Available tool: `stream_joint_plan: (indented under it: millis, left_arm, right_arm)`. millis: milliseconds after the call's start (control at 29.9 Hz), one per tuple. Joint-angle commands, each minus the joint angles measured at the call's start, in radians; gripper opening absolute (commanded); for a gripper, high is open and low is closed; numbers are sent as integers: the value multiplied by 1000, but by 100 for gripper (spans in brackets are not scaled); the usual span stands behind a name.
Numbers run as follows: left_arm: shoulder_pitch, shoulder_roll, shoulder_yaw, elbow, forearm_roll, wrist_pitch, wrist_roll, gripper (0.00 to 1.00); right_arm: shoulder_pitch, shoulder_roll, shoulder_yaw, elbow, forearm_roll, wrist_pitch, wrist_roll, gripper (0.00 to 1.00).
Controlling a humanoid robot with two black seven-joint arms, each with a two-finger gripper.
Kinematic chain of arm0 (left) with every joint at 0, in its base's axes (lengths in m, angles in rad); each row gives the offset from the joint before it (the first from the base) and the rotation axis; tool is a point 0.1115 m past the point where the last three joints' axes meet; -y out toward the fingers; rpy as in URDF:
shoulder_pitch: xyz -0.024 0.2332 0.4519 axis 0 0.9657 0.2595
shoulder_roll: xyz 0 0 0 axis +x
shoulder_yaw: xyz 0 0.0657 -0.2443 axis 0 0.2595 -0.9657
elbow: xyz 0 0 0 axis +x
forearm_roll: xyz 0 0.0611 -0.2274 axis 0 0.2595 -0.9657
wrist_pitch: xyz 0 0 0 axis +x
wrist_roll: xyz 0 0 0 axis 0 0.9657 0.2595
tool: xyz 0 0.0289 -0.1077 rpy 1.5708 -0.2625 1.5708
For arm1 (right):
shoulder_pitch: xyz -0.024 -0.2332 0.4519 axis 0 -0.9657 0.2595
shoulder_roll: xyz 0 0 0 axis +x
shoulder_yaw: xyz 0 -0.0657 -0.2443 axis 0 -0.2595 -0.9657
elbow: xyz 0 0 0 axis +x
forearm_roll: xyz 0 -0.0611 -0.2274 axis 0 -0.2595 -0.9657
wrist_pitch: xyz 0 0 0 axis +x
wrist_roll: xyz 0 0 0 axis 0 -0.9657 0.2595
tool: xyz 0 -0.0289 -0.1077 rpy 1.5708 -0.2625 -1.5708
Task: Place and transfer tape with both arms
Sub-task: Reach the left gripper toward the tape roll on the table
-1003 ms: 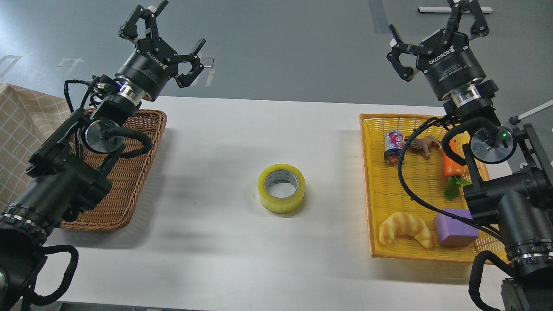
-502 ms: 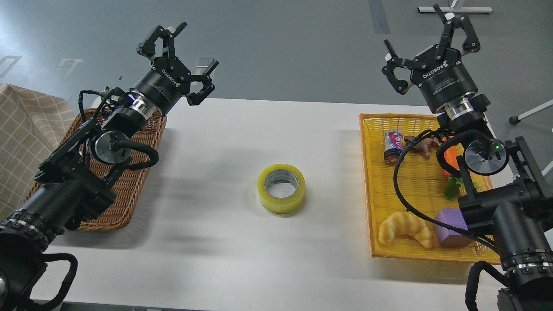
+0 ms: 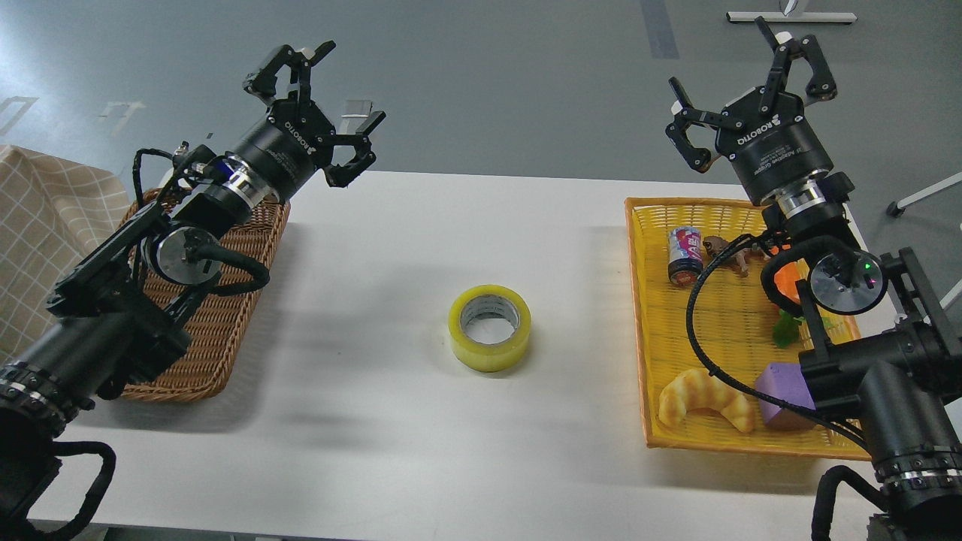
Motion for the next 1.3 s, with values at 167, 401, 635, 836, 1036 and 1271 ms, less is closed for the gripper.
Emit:
stream_joint_plan:
  millis: [167,401,635,836,1036,1271]
  left_arm:
    - [-7,45,-11,-90,237,0,-47,98]
    - [-7,84,-14,-221,536,0,-60,98]
    - [-7,107,-2,-314,671,0,-42,98]
    - [-3,110,8,-372,825,0,-30,98]
    - [-6,130,69,-373,912,0,-21,98]
    - [-29,166,106,-375,909,0,-13,98]
  right_arm:
    - [-18,-3,10,26,0,0,0,100]
    - [-21,-3,13,28,0,0,0,100]
    - [-32,3,16,28,0,0,0,100]
    - [-32,4,18,29,0,0,0,100]
    - [-35,4,20,26,0,0,0,100]
    - [-42,4,20,22,0,0,0,100]
